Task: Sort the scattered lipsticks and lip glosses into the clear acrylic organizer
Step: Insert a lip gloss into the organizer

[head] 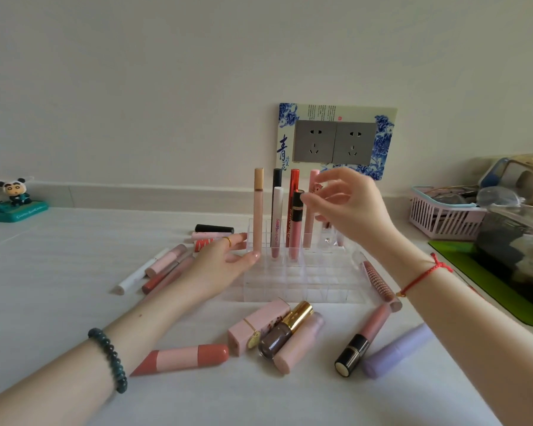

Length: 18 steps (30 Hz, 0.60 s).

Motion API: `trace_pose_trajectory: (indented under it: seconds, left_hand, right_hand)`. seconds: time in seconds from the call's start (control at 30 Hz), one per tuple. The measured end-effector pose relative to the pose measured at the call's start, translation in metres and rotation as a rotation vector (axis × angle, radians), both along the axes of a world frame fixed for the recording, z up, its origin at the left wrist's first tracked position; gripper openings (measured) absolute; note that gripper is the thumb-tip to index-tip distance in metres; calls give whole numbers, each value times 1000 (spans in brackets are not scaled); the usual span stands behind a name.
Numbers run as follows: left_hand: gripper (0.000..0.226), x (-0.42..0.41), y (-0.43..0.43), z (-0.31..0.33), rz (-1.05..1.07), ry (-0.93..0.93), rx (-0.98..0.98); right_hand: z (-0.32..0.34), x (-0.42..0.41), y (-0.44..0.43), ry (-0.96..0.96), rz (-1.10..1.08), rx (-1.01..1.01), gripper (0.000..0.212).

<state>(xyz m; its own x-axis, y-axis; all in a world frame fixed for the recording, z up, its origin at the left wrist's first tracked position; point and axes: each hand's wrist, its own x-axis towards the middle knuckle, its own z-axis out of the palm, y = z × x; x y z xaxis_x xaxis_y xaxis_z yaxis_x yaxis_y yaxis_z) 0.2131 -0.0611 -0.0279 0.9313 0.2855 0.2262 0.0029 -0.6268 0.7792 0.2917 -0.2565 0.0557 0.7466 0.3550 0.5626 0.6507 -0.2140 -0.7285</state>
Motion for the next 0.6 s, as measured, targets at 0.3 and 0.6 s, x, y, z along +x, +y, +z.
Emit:
trace_pose_trajectory:
  seconds: [0.3, 0.6]
  left_hand:
    - [15, -45, -44, 53, -139, -405, 259]
    - [60, -65, -95, 16, -566, -257, 727]
  right_hand:
    - [-9, -29, -72, -80, 47, -304, 15]
    - [-47, -46, -111, -137, 127, -669, 23]
